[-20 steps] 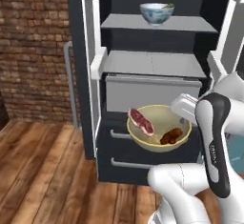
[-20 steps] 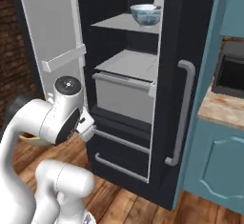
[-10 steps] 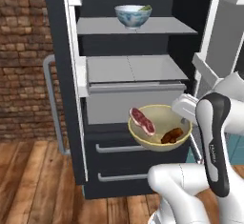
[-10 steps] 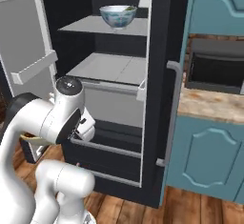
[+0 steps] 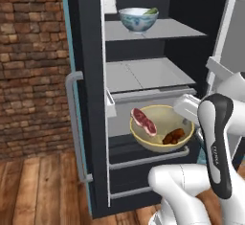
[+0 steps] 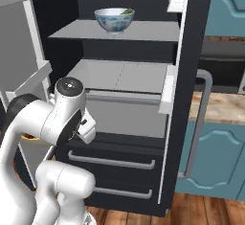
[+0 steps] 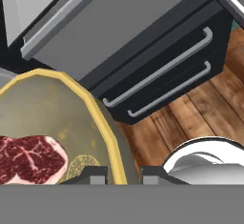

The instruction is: Place the bowl with the cucumber and squash on the top shelf of the fridge. Place the bowl with the steak and chicken drumstick on the second highest shelf of the fridge.

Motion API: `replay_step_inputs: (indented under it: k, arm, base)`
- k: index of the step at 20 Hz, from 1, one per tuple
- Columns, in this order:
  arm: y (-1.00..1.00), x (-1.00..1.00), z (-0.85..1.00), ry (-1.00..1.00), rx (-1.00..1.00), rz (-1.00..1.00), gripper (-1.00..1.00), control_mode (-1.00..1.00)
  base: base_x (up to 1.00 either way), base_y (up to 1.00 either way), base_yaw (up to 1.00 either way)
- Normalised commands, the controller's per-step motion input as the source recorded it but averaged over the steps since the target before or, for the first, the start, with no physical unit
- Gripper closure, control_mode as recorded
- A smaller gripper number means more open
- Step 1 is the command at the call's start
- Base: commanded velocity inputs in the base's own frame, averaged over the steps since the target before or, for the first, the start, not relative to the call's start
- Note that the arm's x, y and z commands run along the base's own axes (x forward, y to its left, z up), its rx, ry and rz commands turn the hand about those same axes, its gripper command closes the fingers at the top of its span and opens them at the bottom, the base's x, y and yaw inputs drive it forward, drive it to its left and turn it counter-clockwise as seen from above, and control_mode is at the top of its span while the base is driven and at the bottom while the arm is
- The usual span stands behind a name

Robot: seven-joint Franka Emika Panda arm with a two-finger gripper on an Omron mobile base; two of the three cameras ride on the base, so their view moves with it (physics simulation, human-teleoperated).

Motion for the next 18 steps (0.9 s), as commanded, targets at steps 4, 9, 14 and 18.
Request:
replay_step_inputs:
  k: [4,9,14,18]
  arm:
    - [0.00,0.00,0.00,0.00,0.00,0.00,1.00,1.00]
    - [0.00,0.00,0.00,0.00,0.00,0.00,1.00,1.00]
    - [0.00,0.00,0.00,0.00,0.00,0.00,1.00,1.00]
    - [0.00,0.13,0.00,0.00,0.00,-0.03,1.00,-1.00]
  base:
    - [0.56,0.02,-0.03]
    - [0.80,0.05,-0.04]
    - [0.78,0.00,-0.01]
    - [0.51,0.00,-0.02]
